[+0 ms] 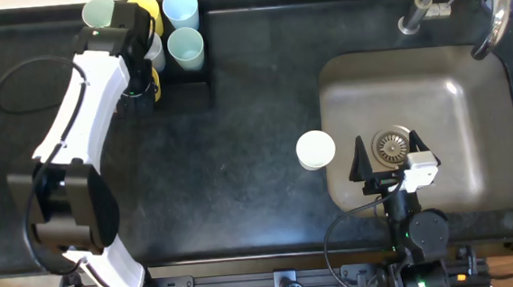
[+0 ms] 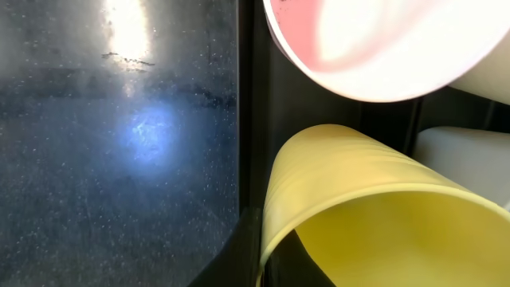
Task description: Store Cups
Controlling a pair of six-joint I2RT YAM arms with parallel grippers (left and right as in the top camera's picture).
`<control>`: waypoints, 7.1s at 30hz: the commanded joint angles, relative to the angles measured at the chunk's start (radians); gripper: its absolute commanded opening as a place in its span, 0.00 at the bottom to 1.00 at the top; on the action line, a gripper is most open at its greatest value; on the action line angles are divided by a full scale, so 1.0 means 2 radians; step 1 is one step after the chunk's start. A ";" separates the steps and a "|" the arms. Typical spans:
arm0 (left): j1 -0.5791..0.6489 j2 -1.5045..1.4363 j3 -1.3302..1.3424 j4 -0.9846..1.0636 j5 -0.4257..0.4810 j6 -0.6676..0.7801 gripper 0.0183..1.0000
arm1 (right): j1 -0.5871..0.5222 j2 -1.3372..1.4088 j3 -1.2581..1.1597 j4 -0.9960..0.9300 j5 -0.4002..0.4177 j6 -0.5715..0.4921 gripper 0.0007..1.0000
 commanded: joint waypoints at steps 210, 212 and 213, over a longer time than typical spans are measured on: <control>0.032 -0.963 -0.818 0.553 0.159 0.867 1.00 | 0.266 1.036 1.154 -0.623 -0.137 0.151 0.04; 0.032 -0.963 -0.818 0.553 0.159 0.867 1.00 | 0.272 1.057 1.155 -0.625 -0.121 0.158 0.04; 0.032 -0.963 -0.818 0.553 0.159 0.867 1.00 | 0.276 1.068 1.155 -0.627 -0.108 0.161 0.04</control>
